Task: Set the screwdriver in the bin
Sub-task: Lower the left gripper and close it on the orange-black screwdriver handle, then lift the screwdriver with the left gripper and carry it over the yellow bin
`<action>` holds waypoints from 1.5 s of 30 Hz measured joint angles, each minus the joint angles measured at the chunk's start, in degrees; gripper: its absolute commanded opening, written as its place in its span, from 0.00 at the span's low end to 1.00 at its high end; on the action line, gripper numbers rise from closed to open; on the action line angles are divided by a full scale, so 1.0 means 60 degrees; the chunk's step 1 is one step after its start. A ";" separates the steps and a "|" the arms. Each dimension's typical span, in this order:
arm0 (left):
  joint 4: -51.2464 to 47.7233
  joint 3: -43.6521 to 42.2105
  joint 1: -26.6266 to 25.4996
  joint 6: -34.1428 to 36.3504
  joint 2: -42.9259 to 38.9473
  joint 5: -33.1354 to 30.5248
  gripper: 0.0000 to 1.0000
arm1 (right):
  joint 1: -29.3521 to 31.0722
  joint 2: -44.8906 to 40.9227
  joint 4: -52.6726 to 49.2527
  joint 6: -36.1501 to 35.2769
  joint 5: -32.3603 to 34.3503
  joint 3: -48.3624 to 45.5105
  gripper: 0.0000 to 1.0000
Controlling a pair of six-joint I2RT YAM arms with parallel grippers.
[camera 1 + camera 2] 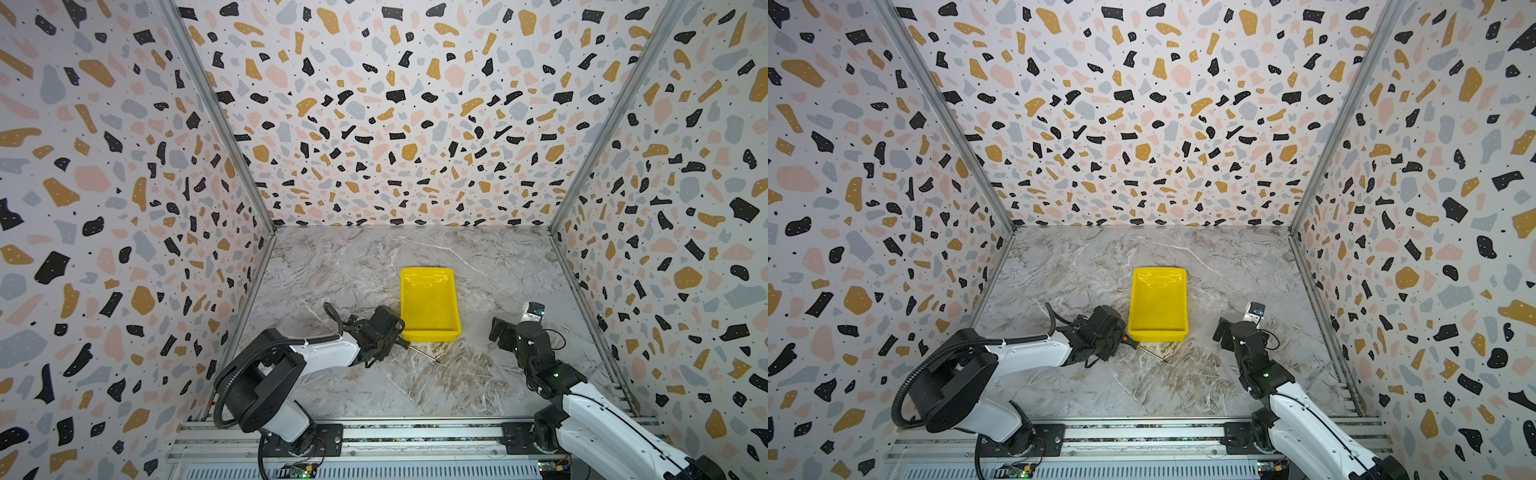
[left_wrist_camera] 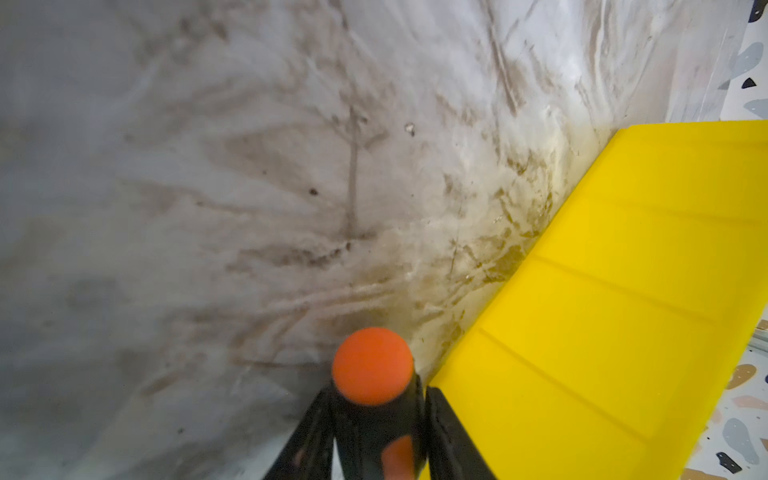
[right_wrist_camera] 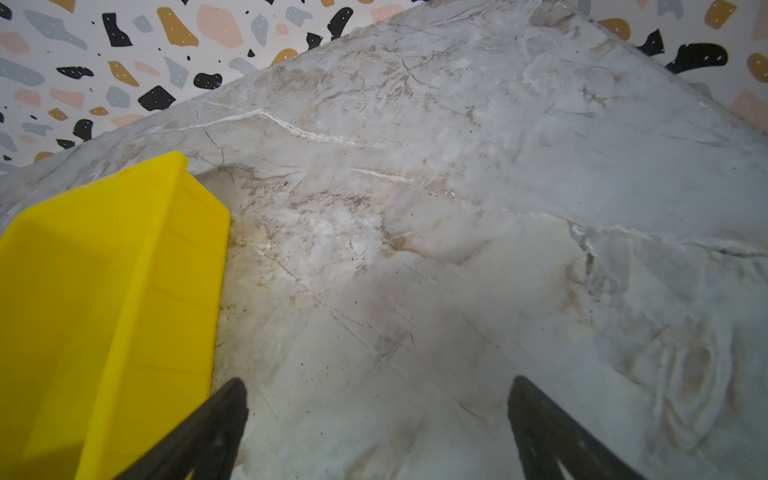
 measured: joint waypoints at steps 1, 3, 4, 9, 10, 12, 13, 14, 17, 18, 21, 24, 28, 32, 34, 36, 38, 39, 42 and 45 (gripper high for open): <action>-0.0004 0.0044 0.0000 0.0055 0.0055 0.0015 0.21 | 0.0000 0.0000 -0.0004 0.0004 0.0000 -0.0004 0.99; 0.0033 0.0120 0.0000 0.0204 0.0127 0.0062 0.13 | 0.0000 0.0000 -0.0004 0.0000 0.0000 -0.0004 0.99; 0.0066 0.0138 0.0000 0.0248 0.0153 0.0095 0.12 | 0.0000 0.0000 -0.0004 0.0000 0.0000 0.0000 0.99; 0.0131 0.0138 0.0004 0.0390 0.0164 0.0215 0.06 | 0.0000 0.0000 0.0000 0.0004 0.0000 -0.0004 0.99; 0.0113 0.0138 0.0004 0.0401 0.0153 0.0211 0.06 | 0.0000 0.0000 -0.0004 0.0000 0.0000 -0.0004 0.99; -0.0120 0.0135 0.0004 0.0415 0.0029 0.0153 0.06 | 0.0004 0.0000 0.0000 0.0004 0.0000 -0.0004 0.99; -0.0306 0.0135 0.0000 0.0415 -0.0062 0.0109 0.06 | 0.0004 0.0000 0.0000 0.0004 0.0000 -0.0004 0.99; -0.0546 0.0127 0.0000 0.0415 -0.0197 0.0029 0.06 | 0.0004 0.0000 0.0000 0.0004 0.0000 -0.0004 0.99; -0.1118 0.0066 0.0000 0.0484 -0.0794 -0.0277 0.05 | 0.0004 0.0000 0.0000 0.0004 -0.0004 -0.0004 0.99; -0.1293 0.0058 0.0000 0.0525 -0.1067 -0.0390 0.05 | 0.0004 0.0000 -0.0004 0.0000 -0.0004 0.0000 0.99; -0.1770 0.0058 0.0000 0.0594 -0.1953 -0.0911 0.00 | 0.0004 0.0000 0.0000 0.0000 -0.0004 -0.0004 0.99; -0.2164 -0.0015 0.0000 0.0543 -0.2936 -0.1530 0.00 | 0.0011 0.0004 0.0000 0.0000 -0.0004 -0.0004 0.99; -0.2229 -0.0612 -0.0004 0.0404 -0.4481 -0.2288 0.00 | 0.0018 0.0000 0.0000 0.0000 -0.0004 -0.0004 0.99; -0.2295 -0.0903 -0.0109 0.0579 -0.5566 -0.3056 0.00 | 0.0022 0.0004 0.0000 0.0000 -0.0004 -0.0004 0.99; -0.2131 -0.0903 -0.0171 0.0801 -0.5898 -0.3421 0.00 | 0.0022 0.0004 0.0000 0.0000 -0.0004 -0.0004 0.99; -0.1836 -0.0903 -0.0200 0.1042 -0.5945 -0.3603 0.00 | 0.0022 0.0015 0.0004 0.0000 -0.0007 -0.0004 0.99; -0.1446 -0.0896 -0.0233 0.1341 -0.5756 -0.3654 0.00 | 0.0029 0.0047 0.0004 0.0000 -0.0007 -0.0004 0.99; -0.1260 -0.0856 -0.0270 0.1526 -0.5559 -0.3643 0.00 | 0.0036 0.0066 0.0007 0.0000 -0.0007 -0.0004 0.99; -0.1147 -0.0262 -0.0393 0.2386 -0.4612 -0.3544 0.00 | 0.0044 0.0135 0.0007 0.0000 -0.0007 -0.0004 0.99; -0.1341 0.1290 -0.0466 0.3446 -0.3377 -0.3395 0.00 | 0.0044 0.0146 0.0007 0.0000 -0.0004 -0.0004 0.99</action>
